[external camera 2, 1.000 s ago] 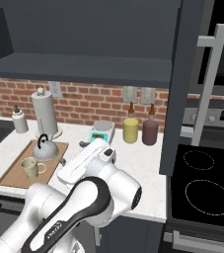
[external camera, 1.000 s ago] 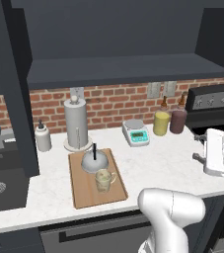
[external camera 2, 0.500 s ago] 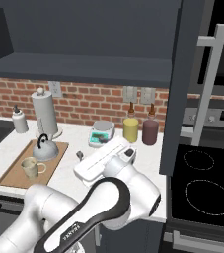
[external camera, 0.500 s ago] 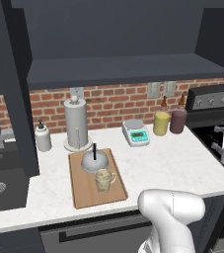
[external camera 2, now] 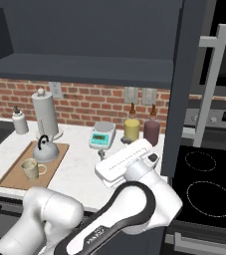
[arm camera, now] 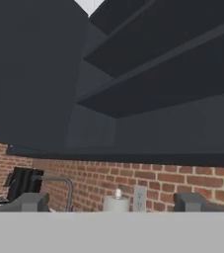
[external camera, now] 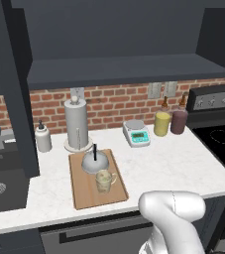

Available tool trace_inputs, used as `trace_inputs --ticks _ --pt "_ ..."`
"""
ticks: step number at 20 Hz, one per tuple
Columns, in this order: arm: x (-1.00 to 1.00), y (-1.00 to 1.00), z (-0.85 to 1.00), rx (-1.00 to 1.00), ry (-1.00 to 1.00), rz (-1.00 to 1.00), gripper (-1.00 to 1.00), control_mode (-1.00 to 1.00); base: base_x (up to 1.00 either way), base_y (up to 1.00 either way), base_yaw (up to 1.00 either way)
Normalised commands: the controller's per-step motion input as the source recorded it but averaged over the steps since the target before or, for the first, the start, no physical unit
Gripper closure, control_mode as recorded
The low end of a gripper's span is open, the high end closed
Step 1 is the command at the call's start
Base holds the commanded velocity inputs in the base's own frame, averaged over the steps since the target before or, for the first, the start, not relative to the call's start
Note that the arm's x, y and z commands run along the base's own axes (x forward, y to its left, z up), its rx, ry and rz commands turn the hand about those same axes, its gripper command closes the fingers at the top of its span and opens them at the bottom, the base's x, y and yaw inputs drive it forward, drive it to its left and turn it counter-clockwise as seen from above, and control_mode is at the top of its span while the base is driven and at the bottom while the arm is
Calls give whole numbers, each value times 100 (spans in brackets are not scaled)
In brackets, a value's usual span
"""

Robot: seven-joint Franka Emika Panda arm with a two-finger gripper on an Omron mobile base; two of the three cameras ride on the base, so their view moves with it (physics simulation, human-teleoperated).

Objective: Pick the kettle from the counter and place it on the tray. Then pick the mug from the cabinet and place it on the tray. Then close the cabinet doors.

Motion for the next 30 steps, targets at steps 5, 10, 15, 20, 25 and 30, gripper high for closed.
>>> trace_inputs --ticks 5,10,15,20,25,30 --pt "0 -25 1 11 -4 -4 -100 -100 0 0 0" --pt "0 -34 6 15 -9 -1 -100 -100 0 0 0" --pt "0 -47 21 16 -18 0 -100 -100 0 0 0" --pt "0 -52 42 11 -12 0 -100 -100 0 0 0" --pt "0 -43 28 1 -3 0 -100 -100 0 0 0" --pt "0 -31 3 0 0 0 -100 -100 0 0 0"
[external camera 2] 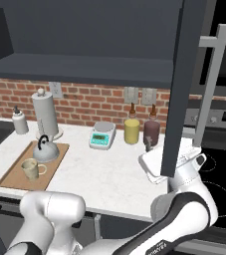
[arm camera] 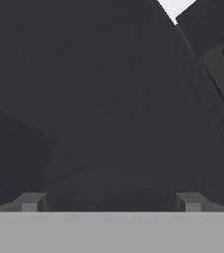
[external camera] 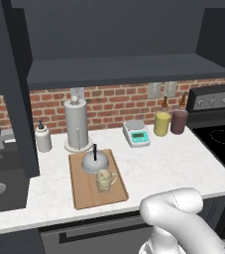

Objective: Pick the kettle from the counter and place it on the tray. Then pick the mug from the cabinet and place it on the tray. Then close the cabinet doors.

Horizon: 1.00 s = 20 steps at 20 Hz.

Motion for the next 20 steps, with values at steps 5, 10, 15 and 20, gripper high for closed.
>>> trace_inputs --ticks 5,10,15,20 --pt "0 -30 2 0 0 0 -100 -100 0 0 0" --pt "-5 -29 41 0 -5 0 -100 -100 0 0 0" --pt "-22 -5 50 -4 -8 0 -100 -100 0 0 0" --pt "-37 22 50 -25 -16 0 -100 -100 0 0 0"
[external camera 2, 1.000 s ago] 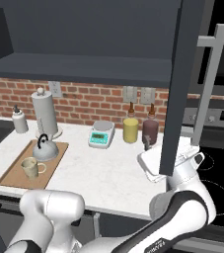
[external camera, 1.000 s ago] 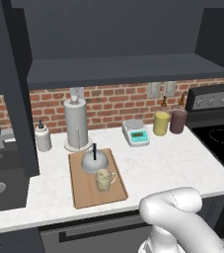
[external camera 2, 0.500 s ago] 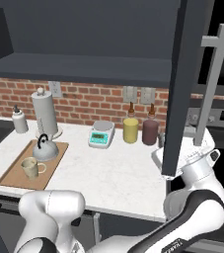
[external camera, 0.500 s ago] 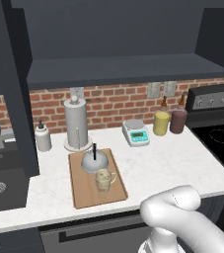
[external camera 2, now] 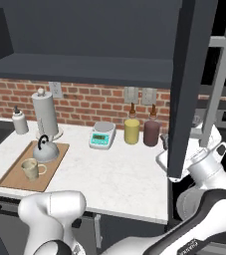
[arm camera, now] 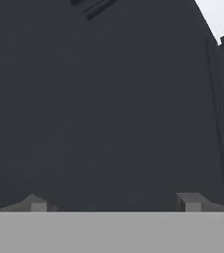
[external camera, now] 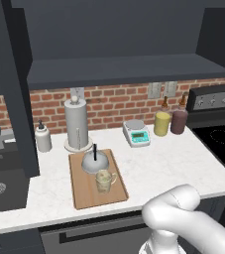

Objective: Pick the kettle from the counter and place it on the tray. Then pick the mug from the cabinet and place it on the tray. Then close the cabinet doors.

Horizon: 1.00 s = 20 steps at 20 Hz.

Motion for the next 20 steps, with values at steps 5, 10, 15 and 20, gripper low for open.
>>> trace_inputs --ticks 5,10,15,20 --pt "-28 60 52 -39 -15 0 -100 -100 0 0 0" --pt "-15 73 60 -39 -13 0 -100 -100 0 0 0" --pt "-2 83 54 -35 -4 -1 -100 -100 0 0 0" --pt "0 93 30 -27 2 -9 -100 -100 0 0 0"
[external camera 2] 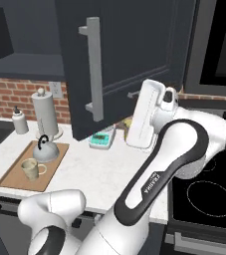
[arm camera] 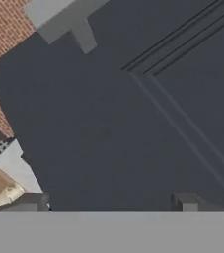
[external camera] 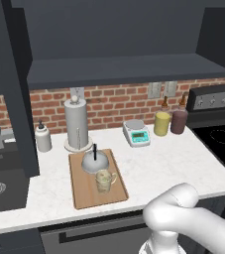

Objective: Pick the kettle from the counter and place it on the tray. Then pick the mug from the cabinet and place it on the tray. Then close the cabinet doors.

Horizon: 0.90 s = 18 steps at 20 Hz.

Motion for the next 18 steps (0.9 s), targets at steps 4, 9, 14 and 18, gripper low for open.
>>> trace_inputs --ticks 4,9,14,18 --pt "5 99 9 -21 9 -13 -100 -100 0 0 0" --pt "21 100 0 -18 11 -16 -100 -100 0 0 0" --pt "41 97 -1 -15 10 -18 -100 -100 0 0 0" --pt "68 76 -2 -11 4 -18 -100 -100 0 0 0"
